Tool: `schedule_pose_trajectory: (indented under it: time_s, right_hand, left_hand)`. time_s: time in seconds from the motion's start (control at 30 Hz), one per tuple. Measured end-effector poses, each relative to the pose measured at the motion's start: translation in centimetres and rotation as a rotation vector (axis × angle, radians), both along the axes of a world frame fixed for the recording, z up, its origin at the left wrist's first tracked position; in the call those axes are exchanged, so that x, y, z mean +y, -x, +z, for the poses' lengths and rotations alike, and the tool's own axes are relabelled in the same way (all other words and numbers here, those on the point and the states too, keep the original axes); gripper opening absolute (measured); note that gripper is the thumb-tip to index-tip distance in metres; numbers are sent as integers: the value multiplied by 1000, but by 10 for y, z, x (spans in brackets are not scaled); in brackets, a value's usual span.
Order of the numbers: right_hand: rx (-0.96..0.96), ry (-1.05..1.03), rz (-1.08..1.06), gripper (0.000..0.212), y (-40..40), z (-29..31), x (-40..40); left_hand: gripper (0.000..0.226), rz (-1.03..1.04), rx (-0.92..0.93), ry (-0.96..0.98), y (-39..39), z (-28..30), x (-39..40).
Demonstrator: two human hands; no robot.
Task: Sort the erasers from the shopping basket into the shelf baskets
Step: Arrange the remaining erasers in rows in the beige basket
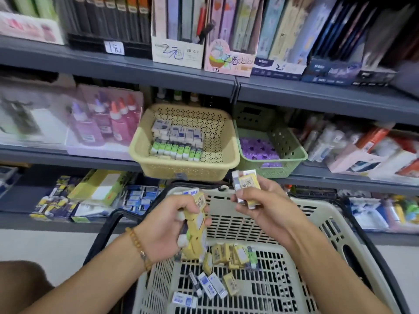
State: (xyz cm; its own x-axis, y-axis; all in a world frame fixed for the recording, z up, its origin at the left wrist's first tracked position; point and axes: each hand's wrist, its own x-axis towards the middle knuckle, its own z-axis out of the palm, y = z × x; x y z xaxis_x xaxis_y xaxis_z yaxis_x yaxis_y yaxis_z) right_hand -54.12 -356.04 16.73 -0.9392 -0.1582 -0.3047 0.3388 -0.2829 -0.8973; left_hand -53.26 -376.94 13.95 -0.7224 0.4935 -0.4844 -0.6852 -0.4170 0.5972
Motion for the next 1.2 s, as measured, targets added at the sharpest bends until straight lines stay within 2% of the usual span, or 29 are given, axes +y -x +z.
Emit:
schedule_pose_trajectory:
  time_s: [0.07, 0.23, 0.37, 0.57, 0.6, 0.7, 0.83, 1.0, 1.2]
  right_hand:
    - [36, 5, 14, 38, 10, 12, -12]
    - [76, 62, 31, 51, 38, 31, -38]
    - [93, 14, 21, 39, 59, 36, -54]
    - [115, -242, 27, 22, 73, 33, -66]
    - [100, -238, 42, 20, 74, 33, -68]
    - [48, -108, 45, 31, 78, 32, -73]
    - [7, 65, -38, 18, 86, 34, -74]
    - [16, -67, -117, 17, 99, 35, -73]
    - [-6, -268, -190, 23, 131, 27, -88]
  left_hand:
    - [41, 9, 40, -20, 4, 11, -12]
    - [50, 30, 114, -54, 19, 34, -40]
    - [46, 95, 146, -78, 33, 47, -62]
    - [44, 188, 118, -47, 40, 42, -90]
    - [43, 193, 115, -44, 39, 41, -92]
    - [49, 204, 116, -48, 39, 40, -95]
    - [39, 222, 122, -72, 46, 48, -94]
    - [43, 227, 148, -100, 60, 55, -96]
    - [31, 243, 161, -156, 78, 61, -104]
